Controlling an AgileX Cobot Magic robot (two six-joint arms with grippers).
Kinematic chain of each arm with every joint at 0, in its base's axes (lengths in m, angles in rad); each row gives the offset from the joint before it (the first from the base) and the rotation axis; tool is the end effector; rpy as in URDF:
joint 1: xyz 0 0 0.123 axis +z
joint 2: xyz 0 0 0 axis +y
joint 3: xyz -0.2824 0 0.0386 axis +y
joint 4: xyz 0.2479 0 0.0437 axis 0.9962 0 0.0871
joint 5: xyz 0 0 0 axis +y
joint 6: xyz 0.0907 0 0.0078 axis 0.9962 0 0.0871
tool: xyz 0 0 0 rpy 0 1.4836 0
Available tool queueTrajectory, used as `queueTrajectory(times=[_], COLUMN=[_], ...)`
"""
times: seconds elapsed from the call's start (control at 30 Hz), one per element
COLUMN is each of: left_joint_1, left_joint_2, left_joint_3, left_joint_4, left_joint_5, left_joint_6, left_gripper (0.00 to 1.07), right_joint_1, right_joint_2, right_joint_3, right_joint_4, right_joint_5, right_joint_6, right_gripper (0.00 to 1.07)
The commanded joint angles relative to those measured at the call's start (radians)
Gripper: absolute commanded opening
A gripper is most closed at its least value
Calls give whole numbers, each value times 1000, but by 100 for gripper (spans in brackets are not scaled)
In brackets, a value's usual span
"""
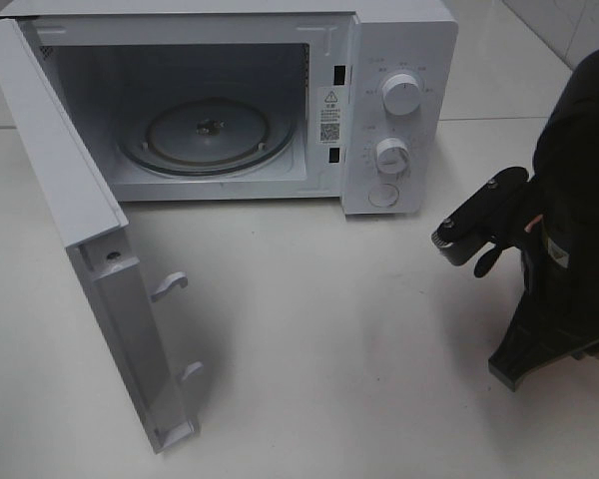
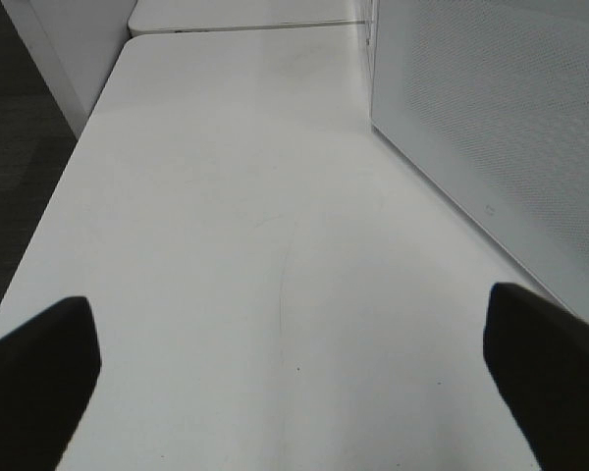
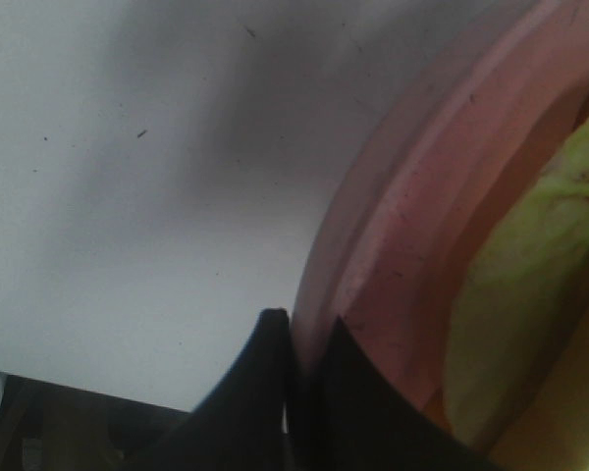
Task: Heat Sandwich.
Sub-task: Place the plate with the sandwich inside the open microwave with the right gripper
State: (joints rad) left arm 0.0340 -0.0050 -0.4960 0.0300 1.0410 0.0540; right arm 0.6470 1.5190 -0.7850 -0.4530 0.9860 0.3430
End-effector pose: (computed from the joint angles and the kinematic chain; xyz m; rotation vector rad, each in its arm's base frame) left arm -0.0044 0.0022 0.2777 0.0192 2.0243 0.0915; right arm 0.2084 0.1158 0.1887 -0.8343 2.8539 -0.5316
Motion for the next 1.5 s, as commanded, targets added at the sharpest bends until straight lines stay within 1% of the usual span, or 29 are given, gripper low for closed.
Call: queueTrajectory(times=[0.03,0.57,0.8,0.9,0.93,1.13,1.5], left_joint_1=[1,1,1,1,1,1,1], left_joint_2=[-26,-26,-26,-26,-26,-26,-26], left_joint_3=[2,2,2,2,2,2,2], left_joint_4=[0,0,0,0,0,0,0], left_joint_5=[-6,-6,-6,-6,-6,-6,-6], left_joint_6=[-7,-7,-7,-7,-7,-7,-7], left_gripper=[100,100,100,100,100,100,100], right_joint_1=[22,116,136,152,173,207,302], right_joint_2=[-5,-5,-9,-22,-39,-94,-167], right_joint_3=[4,3,3,3,3,4,12], right_joint_4=[-38,-54,-54,-65,-73,-73,-75], right_joint_5=[24,73,80,82,93,114,141], right_joint_6=[2,-2,-6,-8,-14,-60,-163], right_gripper=[0,0,0,0,0,0,0])
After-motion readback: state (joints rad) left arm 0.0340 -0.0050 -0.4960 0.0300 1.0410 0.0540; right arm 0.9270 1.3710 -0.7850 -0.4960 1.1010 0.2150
